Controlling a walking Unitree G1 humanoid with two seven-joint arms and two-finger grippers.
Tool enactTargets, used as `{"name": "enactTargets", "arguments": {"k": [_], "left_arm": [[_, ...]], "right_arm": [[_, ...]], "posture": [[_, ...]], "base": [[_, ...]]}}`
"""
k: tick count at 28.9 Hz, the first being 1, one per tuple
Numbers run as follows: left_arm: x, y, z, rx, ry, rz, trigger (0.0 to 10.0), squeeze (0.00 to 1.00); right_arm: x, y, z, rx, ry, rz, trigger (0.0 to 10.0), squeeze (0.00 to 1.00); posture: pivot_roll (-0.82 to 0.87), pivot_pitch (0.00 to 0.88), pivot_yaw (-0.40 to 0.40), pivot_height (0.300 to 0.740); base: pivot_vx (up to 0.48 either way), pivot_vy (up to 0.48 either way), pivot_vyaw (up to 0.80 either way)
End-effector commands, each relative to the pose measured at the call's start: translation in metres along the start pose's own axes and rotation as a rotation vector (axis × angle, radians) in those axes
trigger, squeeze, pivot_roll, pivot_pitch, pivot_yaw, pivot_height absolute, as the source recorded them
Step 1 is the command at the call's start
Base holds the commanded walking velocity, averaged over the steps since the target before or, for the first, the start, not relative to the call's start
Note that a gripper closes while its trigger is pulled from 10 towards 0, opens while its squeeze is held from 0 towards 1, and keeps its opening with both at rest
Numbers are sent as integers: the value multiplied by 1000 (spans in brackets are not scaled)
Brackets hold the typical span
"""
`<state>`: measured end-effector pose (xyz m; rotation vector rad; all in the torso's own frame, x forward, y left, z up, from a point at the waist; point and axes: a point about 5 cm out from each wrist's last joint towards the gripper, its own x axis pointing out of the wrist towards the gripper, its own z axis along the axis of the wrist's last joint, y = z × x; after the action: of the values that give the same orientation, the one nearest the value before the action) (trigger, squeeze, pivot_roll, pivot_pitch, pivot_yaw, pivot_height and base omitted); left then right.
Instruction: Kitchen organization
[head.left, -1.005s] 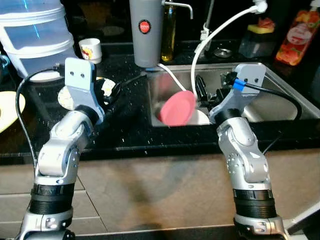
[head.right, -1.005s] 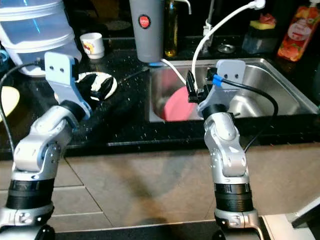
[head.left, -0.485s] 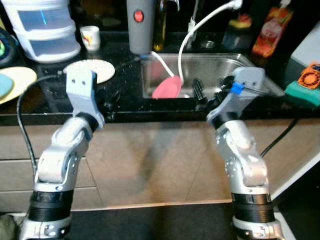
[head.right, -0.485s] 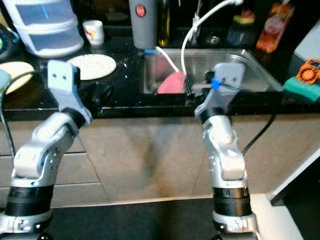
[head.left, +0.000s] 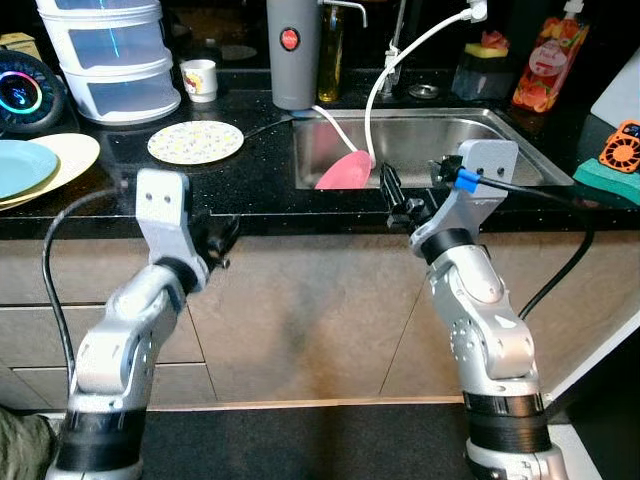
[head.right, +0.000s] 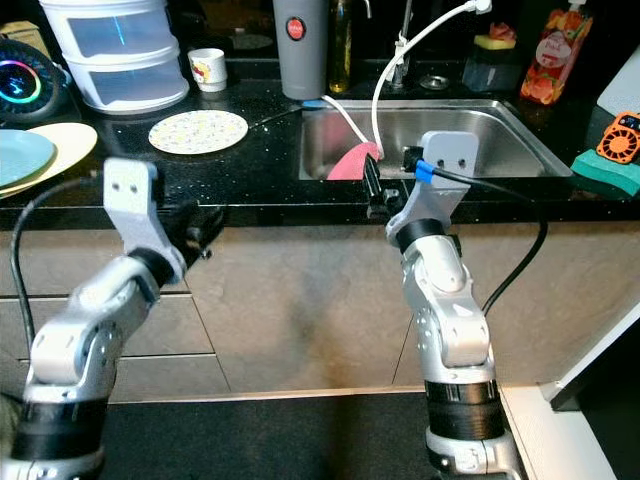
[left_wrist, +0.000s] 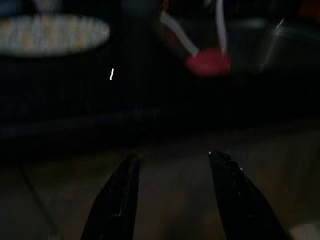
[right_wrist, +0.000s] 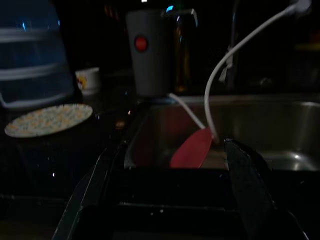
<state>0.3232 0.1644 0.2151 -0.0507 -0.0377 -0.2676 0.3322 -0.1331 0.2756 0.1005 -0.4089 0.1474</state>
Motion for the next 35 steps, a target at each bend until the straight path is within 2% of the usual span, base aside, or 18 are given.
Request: {"name": "enactTargets", "arguments": {"k": [1, 2, 3, 6, 7, 9, 12, 13, 14, 15, 16, 18, 21, 22, 26, 27, 29, 35], "left_arm": [[-1, 1, -6, 32, 26, 7, 10000, 0], [-4, 2, -22, 47, 68, 22, 10000, 0], [-4, 2, -22, 47, 68, 22, 10000, 0], [-12, 3, -53, 46, 169, 35, 10000, 0], [-12, 3, -53, 46, 169, 35, 10000, 0], [-17, 3, -70, 75, 222, 46, 10000, 0], [-31, 4, -99, 56, 301, 77, 10000, 0], [-31, 4, -99, 56, 301, 77, 10000, 0], [-40, 6, -116, 52, 344, 86, 10000, 0], [-45, 8, -124, 52, 367, 97, 10000, 0], [-45, 8, -124, 52, 367, 97, 10000, 0], [-52, 11, -138, 19, 414, 118, 10000, 0], [-70, 24, -175, -82, 511, 231, 10000, 0], [-82, 32, -200, -103, 611, 306, 10000, 0], [-87, 34, -209, -103, 654, 325, 10000, 0], [-92, 36, -219, -30, 694, 300, 10000, 0], [-93, 36, -221, -16, 699, 290, 10000, 0], [-90, 37, -220, -49, 636, 291, 10000, 0]], "right_arm": [[-4, 1, -10, 3, 44, 9, 10000, 0], [-14, -5, -37, -29, 151, -2, 10000, 0], [-14, -5, -37, -29, 151, -2, 10000, 0], [-43, -20, -89, -67, 340, -62, 10000, 0], [-43, -20, -89, -67, 340, -62, 10000, 0], [-62, -29, -112, -96, 427, -106, 10000, 0], [-99, -46, -140, -105, 535, -229, 10000, 0], [-99, -46, -140, -105, 535, -229, 10000, 0], [-119, -56, -152, -122, 594, -300, 10000, 0], [-128, -60, -158, -135, 629, -331, 10000, 0], [-128, -60, -158, -135, 629, -331, 10000, 0], [-142, -65, -170, -153, 692, -359, 10000, 0], [-168, -60, -210, -126, 901, -276, 10000, 0], [-181, -53, -228, -108, 989, -236, 10000, 0], [-186, -51, -233, -105, 1018, -227, 10000, 0], [-199, -45, -244, -108, 1094, -218, 10000, 0], [-203, -43, -246, -106, 1116, -219, 10000, 0], [-214, -39, -254, -88, 1175, -226, 10000, 0]], "posture": [[-9, 121, -10, 740], [-10, 122, -9, 740], [-10, 122, -9, 740], [-5, 126, -11, 740], [-5, 126, -11, 740], [-5, 126, -11, 740], [-1, 132, -8, 740], [-1, 132, -8, 740], [2, 132, -6, 740], [1, 131, -2, 740], [1, 131, -2, 740], [1, 131, 0, 740], [-2, 123, 9, 740], [3, 113, 9, 740], [3, 113, 9, 740], [10, 110, 7, 740], [10, 110, 7, 740], [13, 115, 3, 740]], "base": [[0, 0, 0], [0, 0, 0], [0, 0, 0], [0, 0, 0], [0, 0, 0], [0, 0, 0], [0, 0, 0], [0, 0, 0], [0, 0, 0], [0, 0, 0], [0, 0, 0], [0, 0, 0], [0, 0, 0], [0, 0, 0], [0, 0, 0], [0, 0, 0], [0, 0, 0], [0, 0, 0]]}}
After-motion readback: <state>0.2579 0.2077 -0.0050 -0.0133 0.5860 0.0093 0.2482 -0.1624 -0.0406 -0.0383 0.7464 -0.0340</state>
